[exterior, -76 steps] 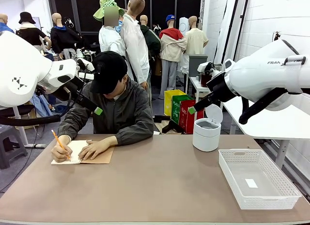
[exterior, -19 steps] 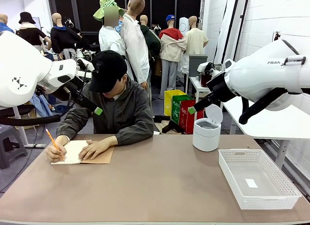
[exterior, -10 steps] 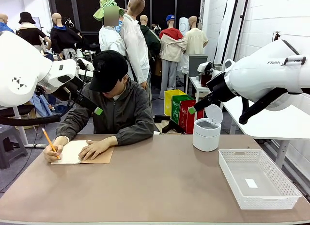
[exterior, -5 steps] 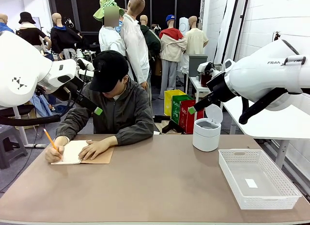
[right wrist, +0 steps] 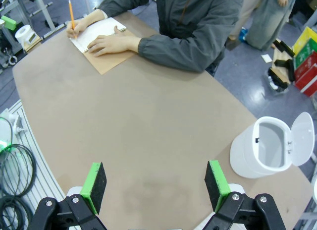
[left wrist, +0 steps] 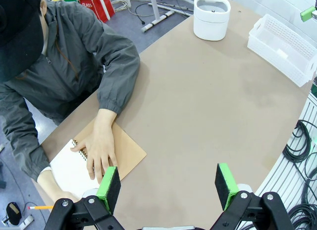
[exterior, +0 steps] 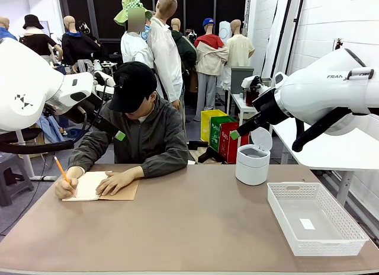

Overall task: Sort the paper based on its condition.
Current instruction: If a person hands you a paper, place it in the Organizing basket , and if it's crumpled, put it in the Trash can.

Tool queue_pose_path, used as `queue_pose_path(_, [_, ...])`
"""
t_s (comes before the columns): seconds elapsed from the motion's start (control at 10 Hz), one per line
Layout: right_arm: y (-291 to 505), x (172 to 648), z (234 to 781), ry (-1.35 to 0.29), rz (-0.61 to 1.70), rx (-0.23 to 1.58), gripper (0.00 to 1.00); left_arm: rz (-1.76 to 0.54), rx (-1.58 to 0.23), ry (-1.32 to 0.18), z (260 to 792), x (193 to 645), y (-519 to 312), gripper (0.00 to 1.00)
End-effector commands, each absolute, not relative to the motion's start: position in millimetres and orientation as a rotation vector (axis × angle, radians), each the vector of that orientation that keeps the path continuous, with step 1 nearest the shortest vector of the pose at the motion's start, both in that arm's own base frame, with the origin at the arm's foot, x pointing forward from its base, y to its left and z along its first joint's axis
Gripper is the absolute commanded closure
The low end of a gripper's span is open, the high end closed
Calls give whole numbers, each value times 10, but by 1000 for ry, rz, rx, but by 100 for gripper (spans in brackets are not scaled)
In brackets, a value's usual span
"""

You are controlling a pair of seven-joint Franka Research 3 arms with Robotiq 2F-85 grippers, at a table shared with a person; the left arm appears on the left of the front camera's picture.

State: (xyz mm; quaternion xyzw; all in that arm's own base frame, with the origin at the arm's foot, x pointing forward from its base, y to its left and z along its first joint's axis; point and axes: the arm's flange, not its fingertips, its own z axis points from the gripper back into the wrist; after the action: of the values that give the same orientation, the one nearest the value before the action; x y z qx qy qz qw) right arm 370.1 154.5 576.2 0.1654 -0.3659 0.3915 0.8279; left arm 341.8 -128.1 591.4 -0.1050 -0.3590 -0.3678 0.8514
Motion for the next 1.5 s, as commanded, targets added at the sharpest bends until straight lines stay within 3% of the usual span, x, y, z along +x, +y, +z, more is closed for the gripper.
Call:
queue_pose_path(0.0, [1550,3701,5759,-777,833,357,0,-775,-224,-750,5936,3424,-1272,0])
queue_pose_path(1.4, [1550,3701,5759,-777,833,357,0,-775,-224,-750,5936,3424,-1272,0])
